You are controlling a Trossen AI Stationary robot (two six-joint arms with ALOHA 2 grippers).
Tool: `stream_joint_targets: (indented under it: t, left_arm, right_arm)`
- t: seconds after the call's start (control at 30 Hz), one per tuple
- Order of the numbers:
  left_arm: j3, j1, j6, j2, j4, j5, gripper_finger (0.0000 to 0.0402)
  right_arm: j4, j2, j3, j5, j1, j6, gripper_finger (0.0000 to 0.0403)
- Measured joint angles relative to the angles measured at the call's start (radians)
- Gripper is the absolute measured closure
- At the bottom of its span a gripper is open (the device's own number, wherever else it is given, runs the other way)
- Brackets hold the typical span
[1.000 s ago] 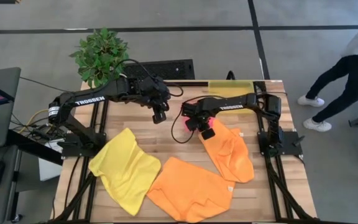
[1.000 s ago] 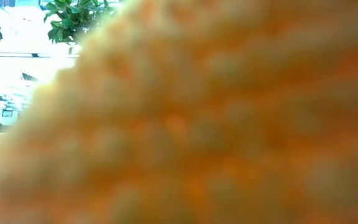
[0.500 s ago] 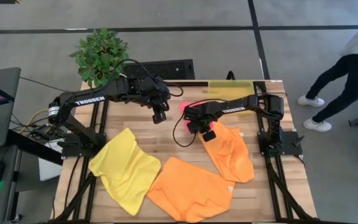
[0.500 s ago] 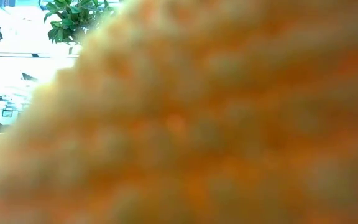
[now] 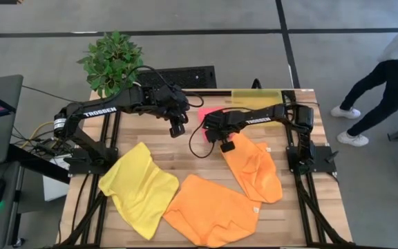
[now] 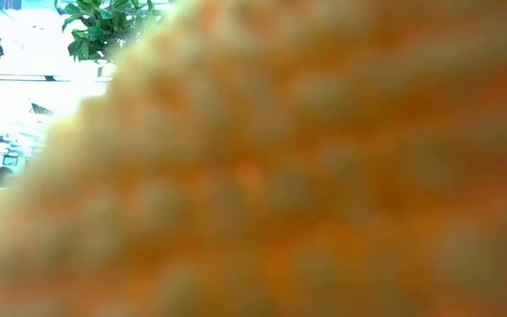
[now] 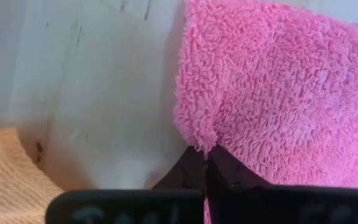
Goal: Fold microfiber towels
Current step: Put the folded pink microfiber towel into the yellow bin
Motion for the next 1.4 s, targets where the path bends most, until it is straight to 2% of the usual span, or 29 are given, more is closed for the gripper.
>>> stream_joint_targets:
  t: [0.47,0.73,0.93,1.07,1.2,1.4]
  left_arm:
    - [0.000,0.000,-0.026,0.000,0.000,-0.001,0.0261]
    - [0.000,0.000,-0.061,0.000,0.000,-0.002,0.0261]
    - [0.000,0.000,-0.090,0.000,0.000,-0.004,0.0260]
    - [0.000,0.000,-0.101,0.000,0.001,-0.004,0.0260]
    - [0.000,0.000,-0.109,0.000,0.002,-0.004,0.0260]
    - [0.000,0.000,-0.113,0.000,0.004,-0.004,0.0260]
  right_arm:
    - [-0.267,0.000,0.194,-0.023,0.002,-0.045,0.0398]
    - [-0.393,-0.002,0.287,0.055,-0.015,-0.184,0.0399]
    - [-0.430,-0.004,0.337,0.059,-0.064,-0.303,0.0399]
    - [-0.478,-0.005,0.388,0.126,-0.105,-0.376,0.0395]
    - [-0.556,-0.012,0.436,0.127,-0.154,-0.386,0.0395]
    - [-0.628,-0.092,0.442,0.122,-0.230,-0.365,0.0395]
